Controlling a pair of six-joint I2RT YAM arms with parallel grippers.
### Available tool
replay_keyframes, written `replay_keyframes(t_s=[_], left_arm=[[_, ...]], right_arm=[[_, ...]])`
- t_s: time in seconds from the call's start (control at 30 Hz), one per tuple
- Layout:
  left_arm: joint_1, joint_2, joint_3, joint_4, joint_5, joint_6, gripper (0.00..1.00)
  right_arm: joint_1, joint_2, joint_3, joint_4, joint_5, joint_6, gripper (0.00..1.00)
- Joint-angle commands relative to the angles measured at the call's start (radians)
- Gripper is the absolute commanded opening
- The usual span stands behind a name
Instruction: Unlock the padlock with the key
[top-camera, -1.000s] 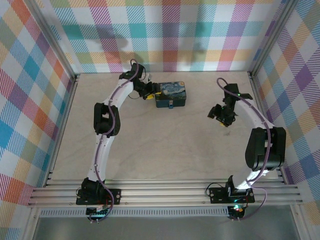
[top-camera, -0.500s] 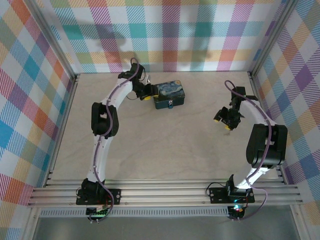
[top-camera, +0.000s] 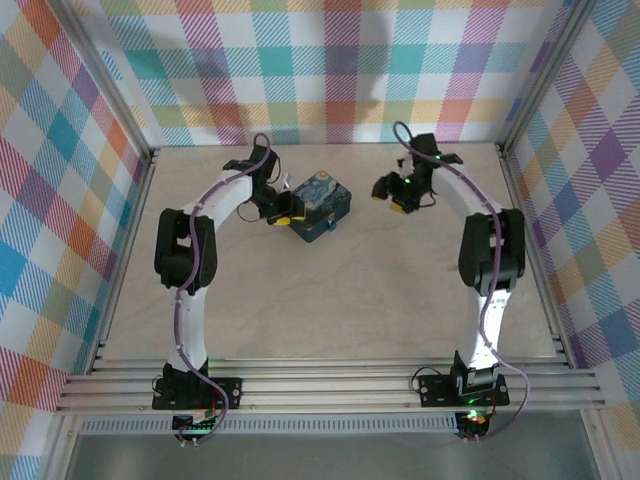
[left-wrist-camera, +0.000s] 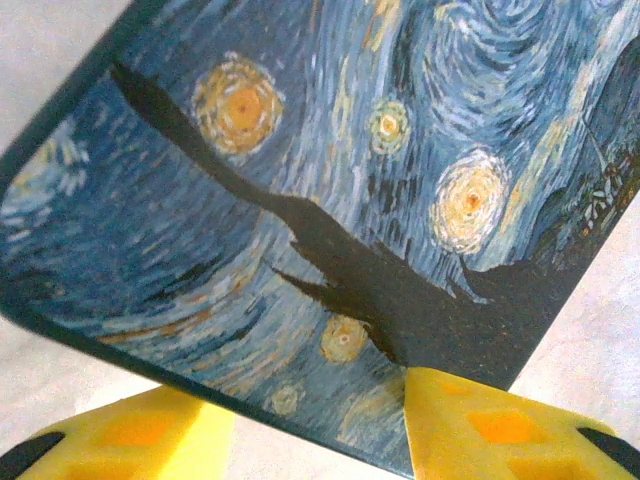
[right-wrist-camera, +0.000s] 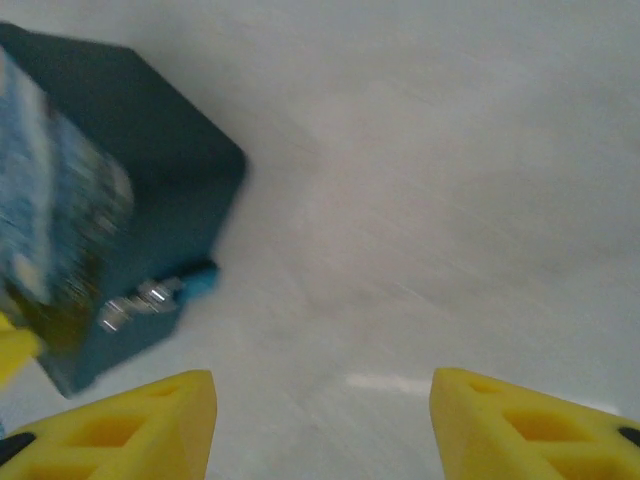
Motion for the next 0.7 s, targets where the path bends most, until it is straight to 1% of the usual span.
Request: replay_keyframes(t_s=[0.0, 0.17, 0.3, 0.43, 0.67], left_arm=[[-0.008, -0.023, -0.106, -0.079, -0.093, 0.023, 0.48], [-0.006, -0.068, -0.173, -0.067, -0.108, 0.017, 0.48], [0.004, -0.071, -0.170, -0.061, -0.105, 0.008, 0.48], [0.013, -0.055, -0.145, -0.025, -0.058, -0.042, 0.48], [0.012, 0.031, -0.028, 0.056, 0.029, -0.144, 0.48]], right_arm=[[0.058, 0.088, 0.129, 0.038, -0.092, -0.072, 0.61], [0.129, 0.255, 0.341, 0.026, -0.146, -0.102, 0.61], [0.169, 0.320, 0.404, 0.009, -0.159, -0.123, 0.60], [0.172, 0.312, 0.349, 0.019, -0.184, -0.122, 0.58], [0.177, 0.181, 0.111, 0.128, -0.181, -0.087, 0.46]])
